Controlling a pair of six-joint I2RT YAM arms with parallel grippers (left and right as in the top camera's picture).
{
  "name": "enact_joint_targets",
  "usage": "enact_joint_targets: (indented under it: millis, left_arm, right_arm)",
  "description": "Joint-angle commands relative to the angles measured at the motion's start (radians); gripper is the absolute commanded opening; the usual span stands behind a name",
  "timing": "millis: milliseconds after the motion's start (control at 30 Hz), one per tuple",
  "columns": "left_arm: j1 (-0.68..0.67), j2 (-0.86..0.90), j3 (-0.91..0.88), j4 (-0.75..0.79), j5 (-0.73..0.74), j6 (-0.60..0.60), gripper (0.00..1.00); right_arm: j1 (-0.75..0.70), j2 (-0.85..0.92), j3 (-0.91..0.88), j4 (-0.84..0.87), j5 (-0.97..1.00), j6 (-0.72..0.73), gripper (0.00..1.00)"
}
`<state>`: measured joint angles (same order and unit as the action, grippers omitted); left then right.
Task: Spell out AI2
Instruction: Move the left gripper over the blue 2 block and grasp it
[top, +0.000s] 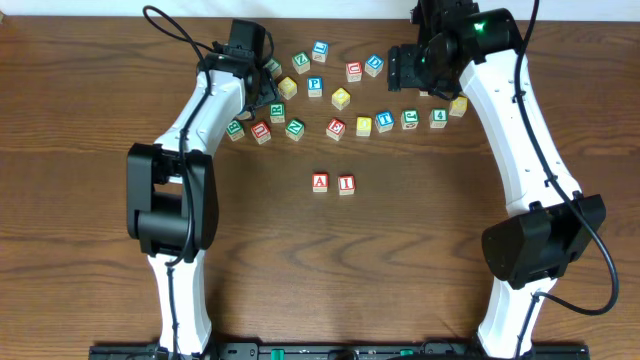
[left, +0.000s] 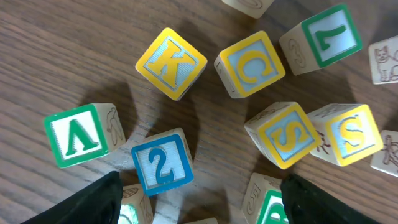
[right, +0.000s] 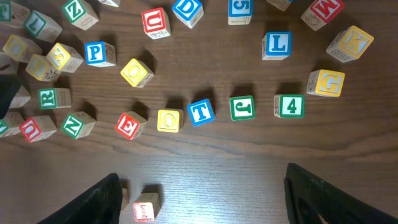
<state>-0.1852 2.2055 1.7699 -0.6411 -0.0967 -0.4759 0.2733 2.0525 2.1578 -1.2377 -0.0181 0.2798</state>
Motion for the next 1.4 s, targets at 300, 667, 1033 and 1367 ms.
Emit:
enact_joint_targets:
  millis: [300,667,1033,1367]
  left_arm:
    - [0.005,0.039,0.023,0.031,-0.062,-0.08,0.8]
    - [0.005,0.045,0.016,0.058,-0.08,-0.084,0.8]
    - [0.014,0.076,0.016,0.09,-0.08,-0.089,0.79]
    - [0.018,0.112,0.014,0.099,-0.08,-0.098,0.59]
  right_arm:
    - [0.003,-0.005,-0.008,-0.002,0.005,-0.008,0.79]
    - [0.003,-0.005,-0.008,-0.002,0.005,-0.008,0.8]
    - [0.003,-0.005,-0.008,-0.011,0.005,-0.008,0.79]
    - [0.003,-0.005,-0.008,-0.011,0.005,-0.008,0.79]
